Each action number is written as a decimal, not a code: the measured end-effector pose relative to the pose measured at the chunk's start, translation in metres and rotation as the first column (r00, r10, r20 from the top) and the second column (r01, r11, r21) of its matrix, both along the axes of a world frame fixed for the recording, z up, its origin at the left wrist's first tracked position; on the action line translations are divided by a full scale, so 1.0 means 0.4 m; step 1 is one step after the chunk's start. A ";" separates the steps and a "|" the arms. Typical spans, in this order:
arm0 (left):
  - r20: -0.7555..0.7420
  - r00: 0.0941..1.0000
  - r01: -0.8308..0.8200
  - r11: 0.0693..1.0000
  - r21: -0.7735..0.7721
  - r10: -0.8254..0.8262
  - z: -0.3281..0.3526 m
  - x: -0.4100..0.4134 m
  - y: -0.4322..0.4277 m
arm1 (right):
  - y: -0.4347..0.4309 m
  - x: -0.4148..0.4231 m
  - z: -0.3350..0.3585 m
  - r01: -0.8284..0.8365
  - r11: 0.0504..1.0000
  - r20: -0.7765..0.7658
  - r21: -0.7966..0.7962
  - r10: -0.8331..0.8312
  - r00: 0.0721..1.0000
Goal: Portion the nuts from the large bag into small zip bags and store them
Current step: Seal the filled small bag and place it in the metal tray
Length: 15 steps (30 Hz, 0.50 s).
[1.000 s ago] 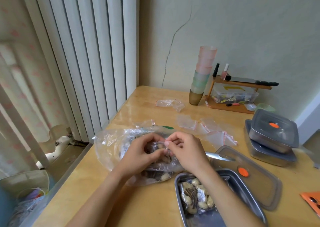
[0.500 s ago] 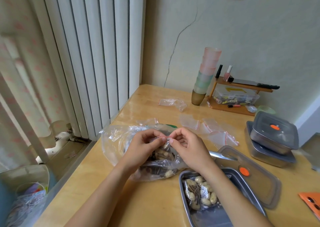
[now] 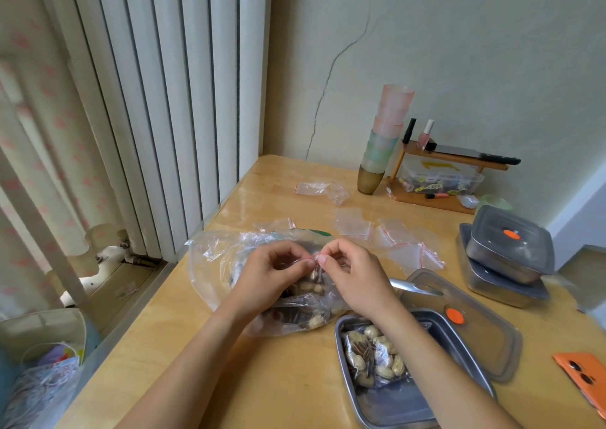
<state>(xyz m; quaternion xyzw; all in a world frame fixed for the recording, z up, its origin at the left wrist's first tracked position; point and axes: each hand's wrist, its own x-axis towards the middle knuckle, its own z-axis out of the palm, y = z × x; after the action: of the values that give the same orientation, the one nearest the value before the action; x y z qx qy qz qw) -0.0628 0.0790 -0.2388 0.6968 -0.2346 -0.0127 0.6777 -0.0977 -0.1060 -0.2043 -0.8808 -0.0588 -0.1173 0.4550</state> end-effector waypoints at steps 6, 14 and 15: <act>0.018 1.000 -0.026 1.000 -0.012 0.026 0.001 -0.002 -0.002 | 0.000 0.001 -0.006 -0.019 1.000 0.009 0.016 0.019 1.000; 0.192 0.972 -0.164 0.977 0.137 0.137 0.000 0.000 -0.001 | -0.005 0.008 -0.010 0.081 0.997 0.011 -0.001 -0.081 0.997; 0.180 0.973 -0.169 0.978 0.125 0.145 -0.002 0.003 0.001 | -0.007 0.008 -0.010 0.079 0.997 0.006 -0.001 -0.079 0.997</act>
<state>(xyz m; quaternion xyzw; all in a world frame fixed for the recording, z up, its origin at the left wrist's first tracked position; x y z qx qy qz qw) -0.0616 0.0793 -0.2395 0.7574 -0.2343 0.0842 0.6036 -0.0946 -0.1086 -0.2083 -0.8823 -0.0251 -0.1377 0.4494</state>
